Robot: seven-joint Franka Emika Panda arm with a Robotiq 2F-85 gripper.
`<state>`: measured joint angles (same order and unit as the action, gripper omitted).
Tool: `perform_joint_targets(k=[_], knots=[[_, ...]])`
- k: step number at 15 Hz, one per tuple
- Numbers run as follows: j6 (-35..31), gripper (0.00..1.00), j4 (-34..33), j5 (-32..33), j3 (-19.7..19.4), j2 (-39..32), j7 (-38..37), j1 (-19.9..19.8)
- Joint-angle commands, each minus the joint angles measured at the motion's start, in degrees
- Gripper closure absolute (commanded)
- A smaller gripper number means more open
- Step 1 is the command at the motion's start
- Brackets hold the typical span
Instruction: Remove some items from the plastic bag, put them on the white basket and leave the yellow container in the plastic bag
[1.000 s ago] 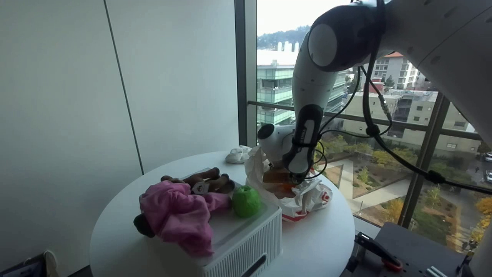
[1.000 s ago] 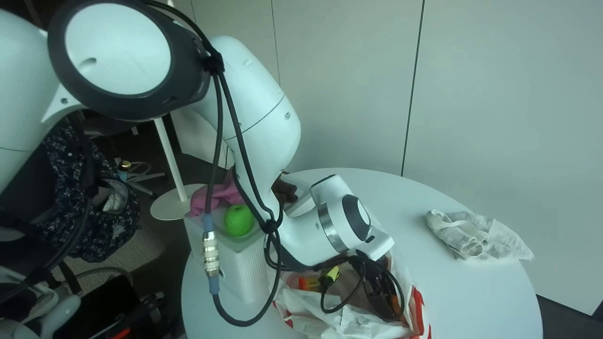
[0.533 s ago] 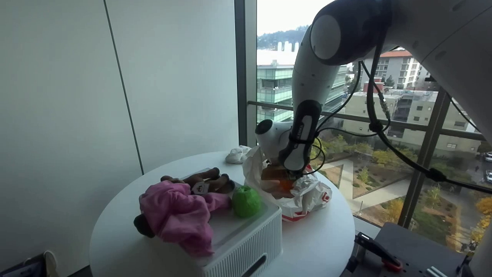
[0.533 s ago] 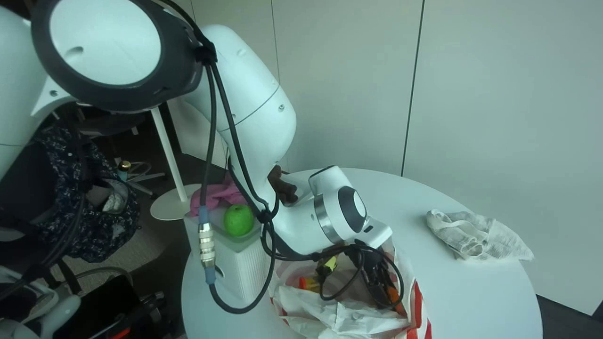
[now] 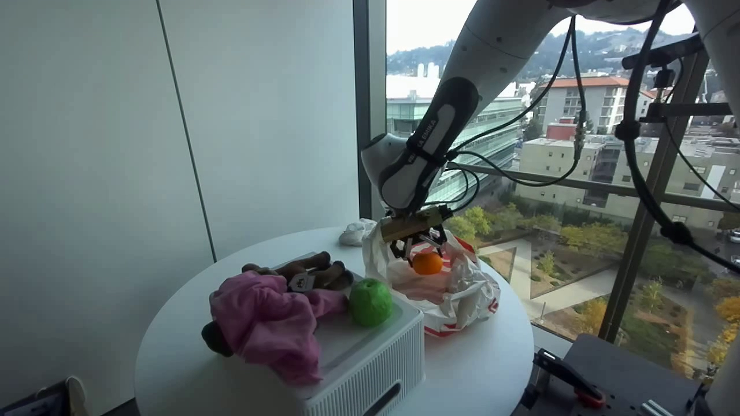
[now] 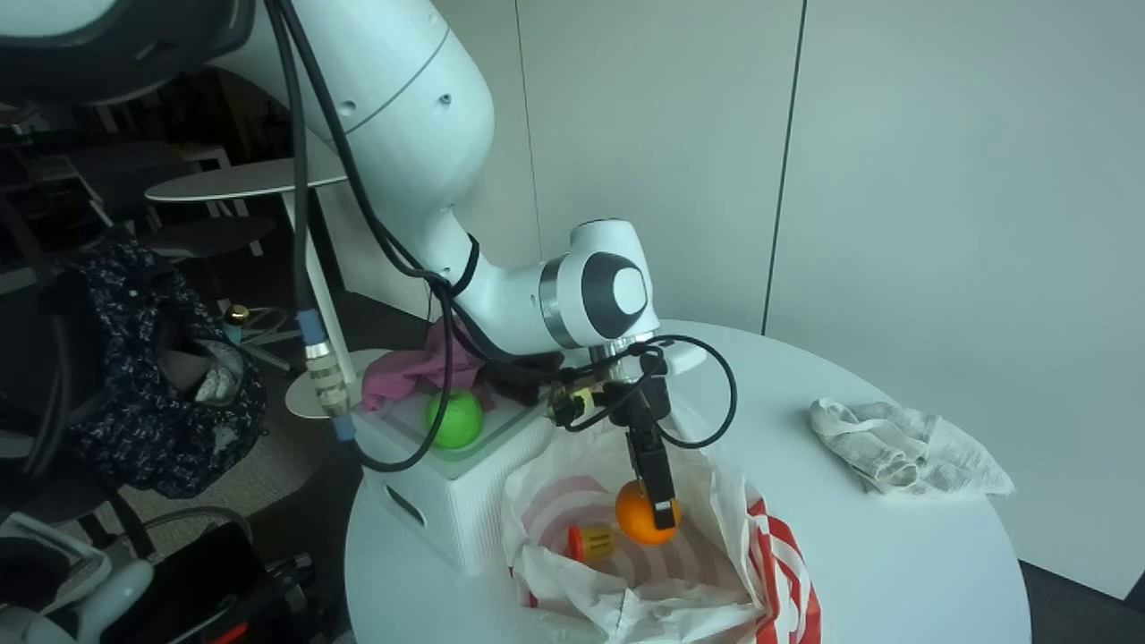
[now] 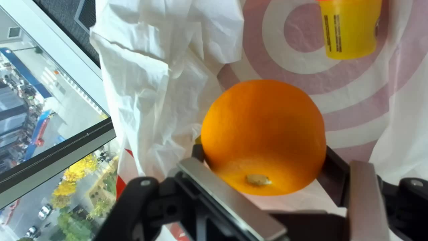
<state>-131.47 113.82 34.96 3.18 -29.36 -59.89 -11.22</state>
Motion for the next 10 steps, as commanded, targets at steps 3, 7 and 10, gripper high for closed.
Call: perform_joint_targets(k=[3,7,10], knots=[[15.5,0.43,0.4,-15.6,8.2,10.6,23.4,-4.1],[21.8,0.43,0.4,-21.5,3.1,18.8,36.4,5.6],[28.5,0.43,-1.9,-23.3,2.8,19.9,39.8,10.1]])
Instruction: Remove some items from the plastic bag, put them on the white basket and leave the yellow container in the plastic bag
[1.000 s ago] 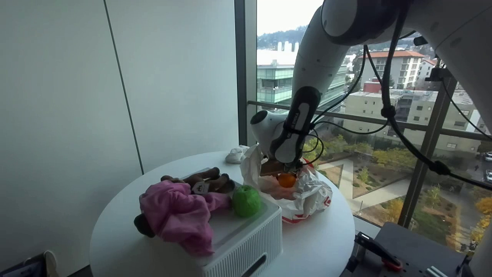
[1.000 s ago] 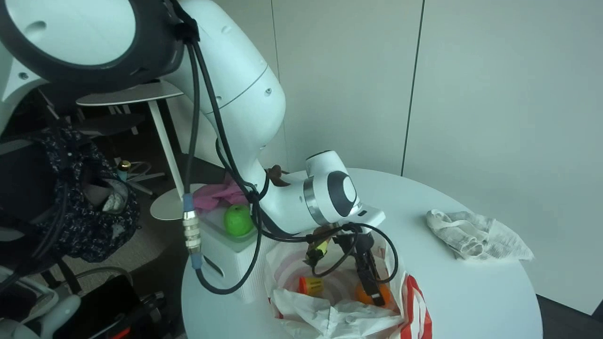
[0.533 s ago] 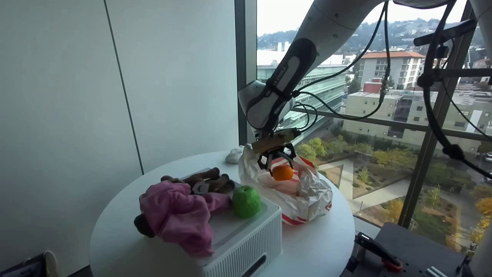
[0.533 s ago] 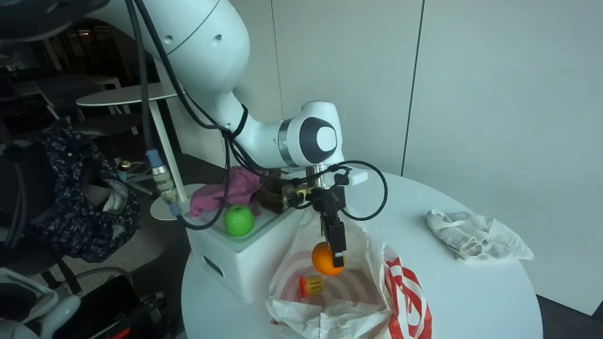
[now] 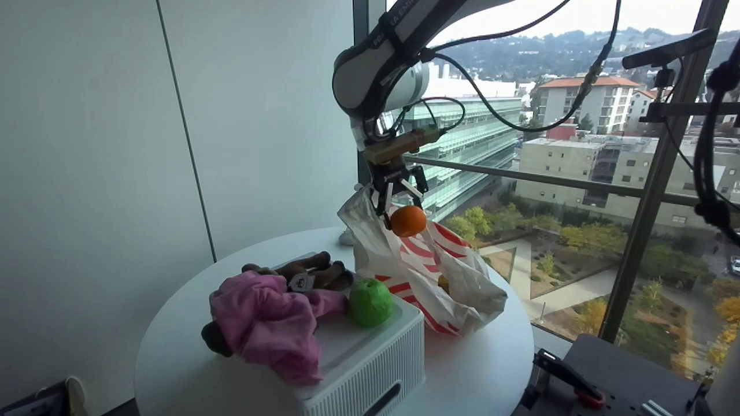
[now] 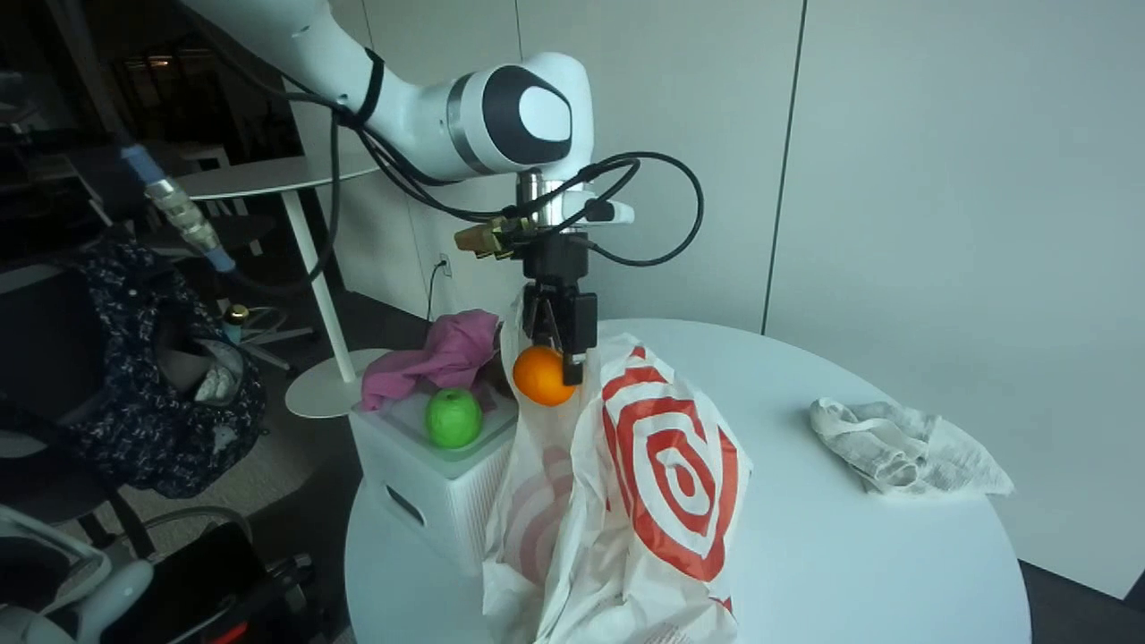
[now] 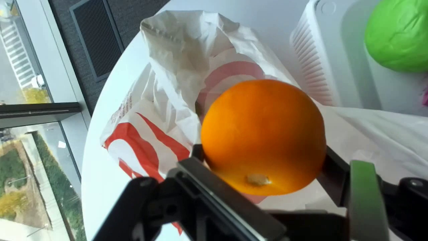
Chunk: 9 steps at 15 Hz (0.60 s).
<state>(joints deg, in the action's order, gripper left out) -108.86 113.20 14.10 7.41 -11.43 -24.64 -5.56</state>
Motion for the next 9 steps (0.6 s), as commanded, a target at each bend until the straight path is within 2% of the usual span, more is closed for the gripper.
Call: perform_joint_targets(k=[1,3,7,9], knots=[[8.1,0.43,-1.5,-2.2,-1.6,1.0,3.6,5.6],[11.7,0.43,-0.4,1.3,-2.7,-1.6,0.1,7.5],[9.9,0.43,4.7,9.3,-6.1,-7.0,-7.4,9.8],[12.7,0.43,4.5,11.5,-8.2,-11.0,-11.2,10.7]])
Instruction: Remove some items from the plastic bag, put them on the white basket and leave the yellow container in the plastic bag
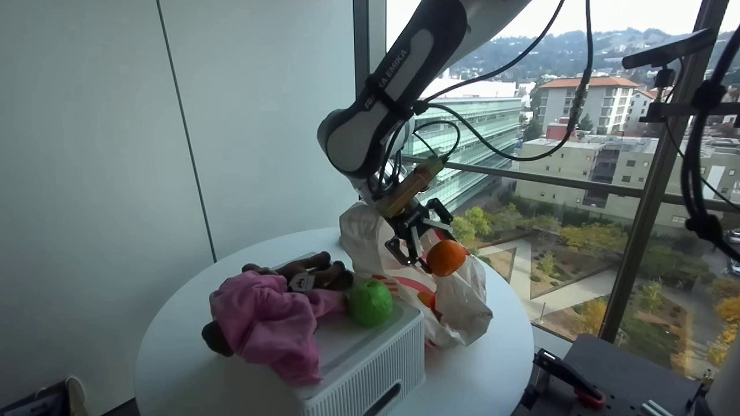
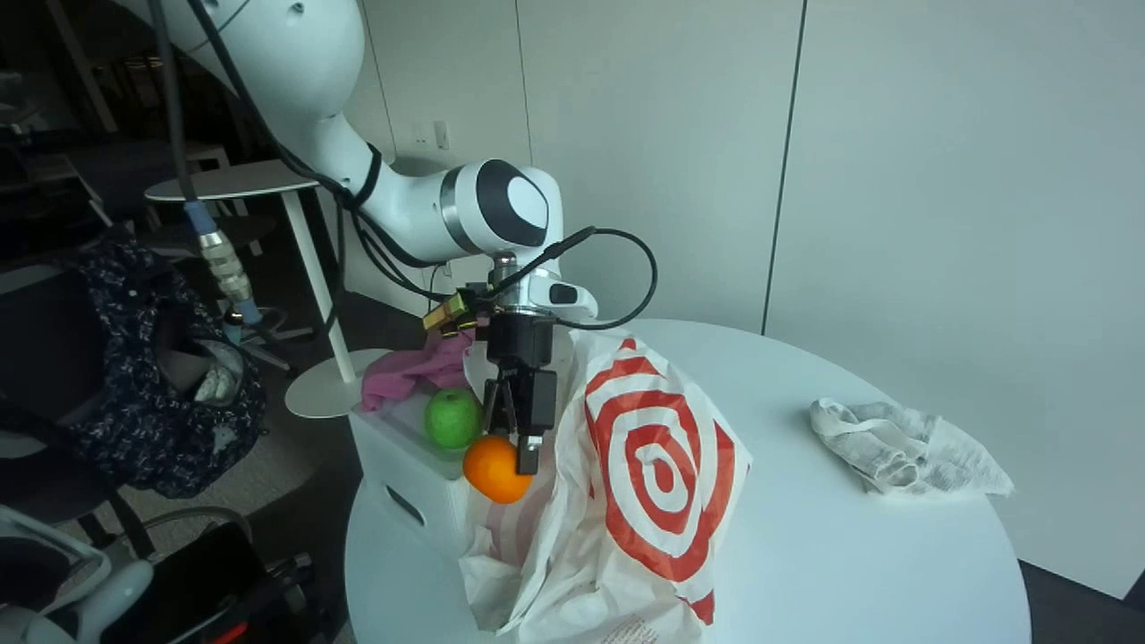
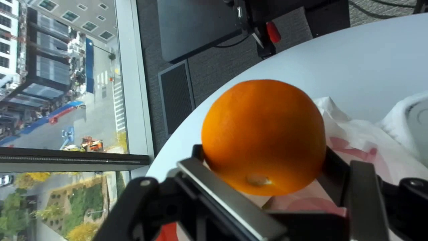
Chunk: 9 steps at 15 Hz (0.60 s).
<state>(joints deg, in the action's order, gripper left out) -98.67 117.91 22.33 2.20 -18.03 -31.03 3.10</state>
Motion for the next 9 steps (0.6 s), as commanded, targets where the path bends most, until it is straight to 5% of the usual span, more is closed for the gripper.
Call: perform_joint_targets(k=[1,9], knots=[[3.6,0.43,-0.5,4.0,-3.7,-5.6,-6.3,2.5],[12.6,0.43,-3.1,2.8,-1.9,3.0,-1.4,5.0]])
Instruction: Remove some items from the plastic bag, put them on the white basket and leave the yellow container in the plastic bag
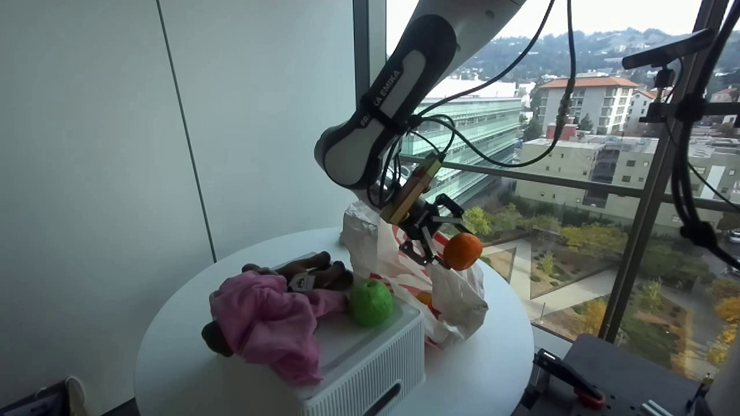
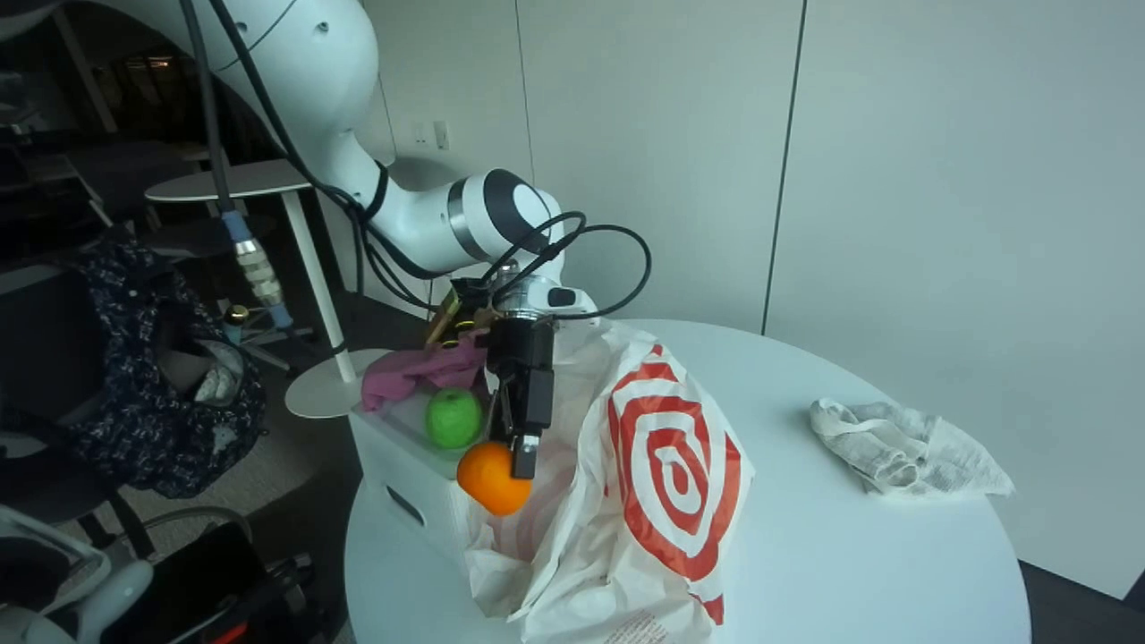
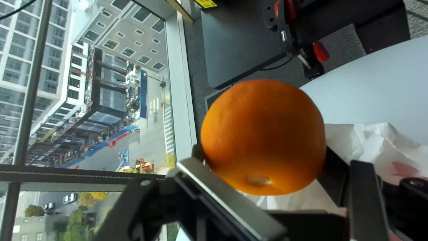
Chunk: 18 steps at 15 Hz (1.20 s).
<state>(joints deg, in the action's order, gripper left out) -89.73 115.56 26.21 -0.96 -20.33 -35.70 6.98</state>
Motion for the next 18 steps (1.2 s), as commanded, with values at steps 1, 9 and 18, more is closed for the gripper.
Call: perform_joint_targets(k=[1,9,18], knots=[[3.8,0.43,-1.2,-1.9,2.1,6.5,5.0,1.3],[-13.8,0.43,-2.6,-9.1,9.8,8.8,8.3,5.5],[-43.4,0.05,1.8,-6.8,8.0,3.6,-0.6,9.4]])
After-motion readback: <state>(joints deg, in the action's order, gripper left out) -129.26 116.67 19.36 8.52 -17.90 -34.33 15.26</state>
